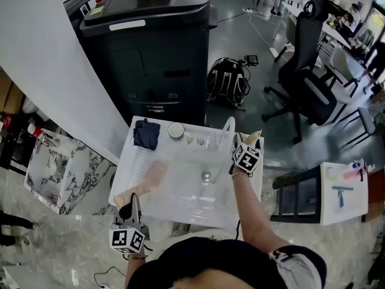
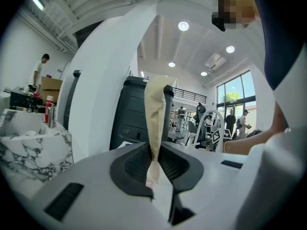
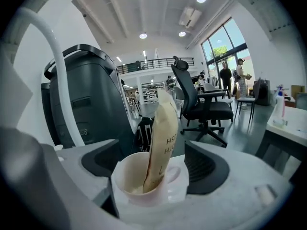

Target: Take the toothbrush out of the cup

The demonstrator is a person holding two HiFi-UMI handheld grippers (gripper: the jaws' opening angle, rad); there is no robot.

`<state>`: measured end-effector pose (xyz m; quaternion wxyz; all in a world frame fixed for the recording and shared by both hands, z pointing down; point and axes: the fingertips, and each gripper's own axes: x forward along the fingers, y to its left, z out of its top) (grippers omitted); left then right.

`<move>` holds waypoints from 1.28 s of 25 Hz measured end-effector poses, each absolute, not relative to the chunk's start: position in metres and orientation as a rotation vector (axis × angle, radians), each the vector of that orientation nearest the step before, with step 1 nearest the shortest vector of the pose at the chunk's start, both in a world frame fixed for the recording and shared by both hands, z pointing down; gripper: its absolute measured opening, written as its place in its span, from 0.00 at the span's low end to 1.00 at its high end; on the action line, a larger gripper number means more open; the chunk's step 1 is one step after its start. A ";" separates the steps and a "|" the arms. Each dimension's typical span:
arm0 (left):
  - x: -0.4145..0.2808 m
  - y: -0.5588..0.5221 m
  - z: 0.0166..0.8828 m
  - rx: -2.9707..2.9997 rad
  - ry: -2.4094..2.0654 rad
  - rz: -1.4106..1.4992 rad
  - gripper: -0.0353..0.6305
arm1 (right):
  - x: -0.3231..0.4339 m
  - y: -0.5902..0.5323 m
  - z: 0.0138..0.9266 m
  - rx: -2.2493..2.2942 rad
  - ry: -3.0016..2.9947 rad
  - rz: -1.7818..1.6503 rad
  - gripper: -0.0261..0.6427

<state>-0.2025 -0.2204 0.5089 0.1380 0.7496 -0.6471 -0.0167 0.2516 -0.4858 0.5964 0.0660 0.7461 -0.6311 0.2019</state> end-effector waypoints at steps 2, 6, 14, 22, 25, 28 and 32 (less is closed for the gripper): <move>-0.212 -0.212 0.509 2.131 -1.911 -0.048 0.12 | 0.256 -0.489 0.602 2.257 -1.856 0.595 0.61; -0.228 -0.206 0.512 2.074 -1.960 -0.049 0.12 | 0.265 -0.489 0.609 2.269 -1.785 0.563 0.21; -0.229 -0.216 0.515 2.079 -1.942 -0.056 0.12 | 0.252 -0.490 0.603 2.202 -1.859 0.509 0.07; -0.219 -0.224 0.519 2.129 -1.882 -0.039 0.12 | 0.237 -0.478 0.565 2.147 -2.037 0.414 0.06; -0.215 -0.228 0.521 2.149 -1.854 -0.040 0.12 | 0.233 -0.466 0.537 2.145 -2.121 0.356 0.06; -0.208 -0.229 0.523 2.171 -1.826 -0.037 0.12 | 0.230 -0.447 0.511 2.154 -2.215 0.335 0.06; -0.191 -0.235 0.526 2.224 -1.760 -0.030 0.12 | 0.244 -0.414 0.478 2.204 -2.250 0.243 0.05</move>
